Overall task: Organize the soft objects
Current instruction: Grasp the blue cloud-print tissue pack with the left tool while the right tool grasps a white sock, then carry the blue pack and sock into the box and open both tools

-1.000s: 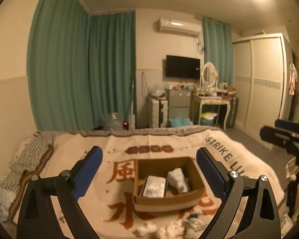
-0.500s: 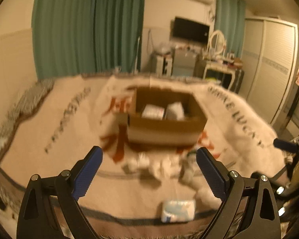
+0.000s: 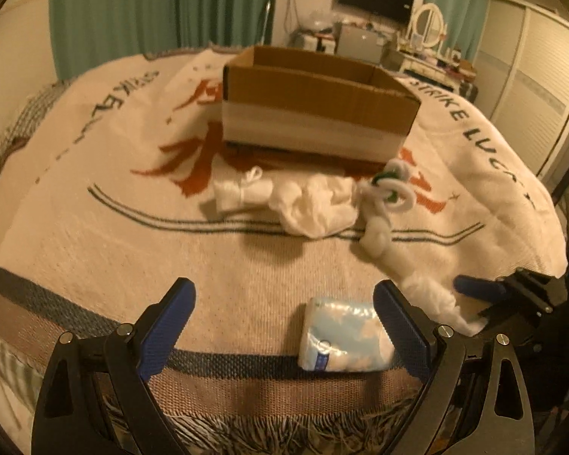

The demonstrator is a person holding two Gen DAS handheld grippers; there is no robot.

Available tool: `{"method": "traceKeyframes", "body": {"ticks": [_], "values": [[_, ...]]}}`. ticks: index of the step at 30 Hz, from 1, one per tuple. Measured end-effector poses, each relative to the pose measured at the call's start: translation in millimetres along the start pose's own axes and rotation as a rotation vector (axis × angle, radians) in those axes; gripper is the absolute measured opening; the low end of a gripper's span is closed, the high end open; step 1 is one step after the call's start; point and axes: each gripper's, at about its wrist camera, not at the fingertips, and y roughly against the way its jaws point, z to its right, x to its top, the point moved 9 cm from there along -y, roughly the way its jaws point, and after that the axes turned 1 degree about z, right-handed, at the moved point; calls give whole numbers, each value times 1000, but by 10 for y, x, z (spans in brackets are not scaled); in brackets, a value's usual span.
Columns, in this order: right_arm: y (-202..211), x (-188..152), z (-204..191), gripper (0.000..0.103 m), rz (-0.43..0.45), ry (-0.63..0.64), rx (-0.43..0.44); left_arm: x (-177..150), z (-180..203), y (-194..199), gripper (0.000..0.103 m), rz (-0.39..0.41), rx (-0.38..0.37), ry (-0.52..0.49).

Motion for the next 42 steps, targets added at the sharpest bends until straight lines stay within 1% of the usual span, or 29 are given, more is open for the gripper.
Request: {"method": "traceKeyframes", "body": {"ticks": [1, 2, 3, 5, 8, 9, 12, 20, 25, 26, 27, 29, 30, 33, 36, 42], "values": [[-35, -1, -18, 53, -9, -4, 17, -15, -11, -20, 96, -11, -1, 8], [-55, 3, -27, 33, -11, -8, 29, -32, -20, -38, 96, -23, -7, 20], [-64, 0, -35, 26, -13, -9, 35, -37, -30, -47, 96, -32, -13, 28], [-32, 12, -31, 26, 1, -11, 28, -66, -23, -64, 96, -45, -17, 31], [101, 56, 19, 26, 41, -37, 21, -135, 48, -88, 96, -62, -3, 5], [126, 77, 37, 26, 48, -41, 16, -165, 100, -104, 96, -71, -14, -9], [233, 133, 113, 26, 75, -29, -32, -245, 244, -148, 96, -95, -31, -52], [253, 110, 180, 26, 73, -42, -50, -471, 525, -331, 95, -191, -90, -107], [240, 85, 239, 26, 69, -55, -54, -536, 568, -430, 94, -225, -80, -130], [238, 84, 242, 26, 68, -55, -56, -532, 564, -435, 93, -227, -82, -128], [235, 83, 246, 26, 65, -55, -57, -527, 556, -437, 86, -229, -83, -128], [229, 85, 245, 26, 59, -53, -58, -517, 528, -429, 75, -229, -79, -127], [231, 86, 247, 26, 59, -54, -58, -518, 516, -420, 74, -228, -88, -125], [263, 122, 237, 26, 69, -56, -58, -500, 499, -379, 72, -221, -102, -116], [318, 174, 214, 26, 81, -52, -61, -461, 479, -296, 72, -195, -104, -123], [492, 318, 200, 26, 124, -43, -75, -145, 424, -62, 72, -74, -64, -159]]}}
